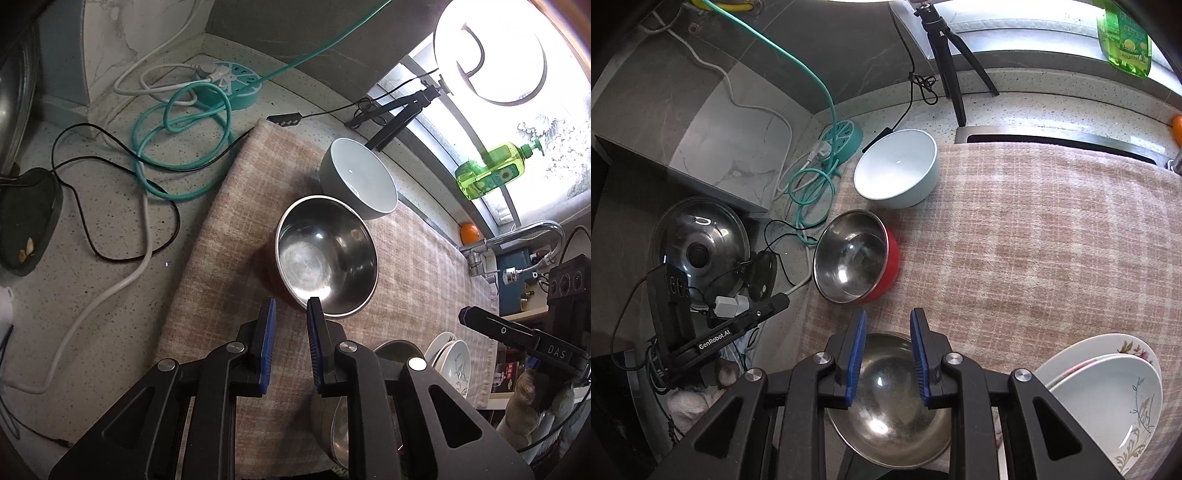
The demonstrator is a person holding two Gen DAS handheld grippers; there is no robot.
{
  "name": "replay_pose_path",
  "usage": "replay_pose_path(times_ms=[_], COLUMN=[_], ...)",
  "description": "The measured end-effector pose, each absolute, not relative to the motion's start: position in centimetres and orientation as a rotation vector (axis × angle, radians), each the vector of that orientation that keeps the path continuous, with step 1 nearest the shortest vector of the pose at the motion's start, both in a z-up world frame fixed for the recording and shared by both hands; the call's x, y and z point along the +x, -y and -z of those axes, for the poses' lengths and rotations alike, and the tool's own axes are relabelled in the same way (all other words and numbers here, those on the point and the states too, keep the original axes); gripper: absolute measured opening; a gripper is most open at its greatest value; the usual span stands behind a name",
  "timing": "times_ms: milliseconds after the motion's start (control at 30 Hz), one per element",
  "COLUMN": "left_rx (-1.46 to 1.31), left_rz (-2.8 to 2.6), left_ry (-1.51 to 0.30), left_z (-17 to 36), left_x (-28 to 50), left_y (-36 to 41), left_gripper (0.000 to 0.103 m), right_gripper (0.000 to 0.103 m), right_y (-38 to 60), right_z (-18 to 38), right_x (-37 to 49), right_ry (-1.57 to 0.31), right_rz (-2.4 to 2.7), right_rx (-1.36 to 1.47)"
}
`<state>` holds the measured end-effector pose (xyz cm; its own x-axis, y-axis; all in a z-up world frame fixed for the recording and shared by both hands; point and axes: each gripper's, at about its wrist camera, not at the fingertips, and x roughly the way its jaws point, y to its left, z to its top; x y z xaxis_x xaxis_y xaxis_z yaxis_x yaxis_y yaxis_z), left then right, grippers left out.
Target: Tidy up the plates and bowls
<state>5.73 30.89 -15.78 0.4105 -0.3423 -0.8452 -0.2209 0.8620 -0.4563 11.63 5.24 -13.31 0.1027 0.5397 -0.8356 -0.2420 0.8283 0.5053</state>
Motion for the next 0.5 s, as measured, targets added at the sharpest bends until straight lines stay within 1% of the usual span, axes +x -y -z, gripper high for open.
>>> replay_pose_path(times_ms=[500], left_rx=[-0.578], left_rz=[0.07], left_ry=[-1.223], left_z=[18.8], left_x=[9.9], left_y=[-32.1], left_gripper=[0.015], right_gripper=[0.022], right_y=[-10.0], right_z=[17.3], right_x=[16.3], right_ry=[-1.419], right_rz=[-0.519], right_rx=[0.253])
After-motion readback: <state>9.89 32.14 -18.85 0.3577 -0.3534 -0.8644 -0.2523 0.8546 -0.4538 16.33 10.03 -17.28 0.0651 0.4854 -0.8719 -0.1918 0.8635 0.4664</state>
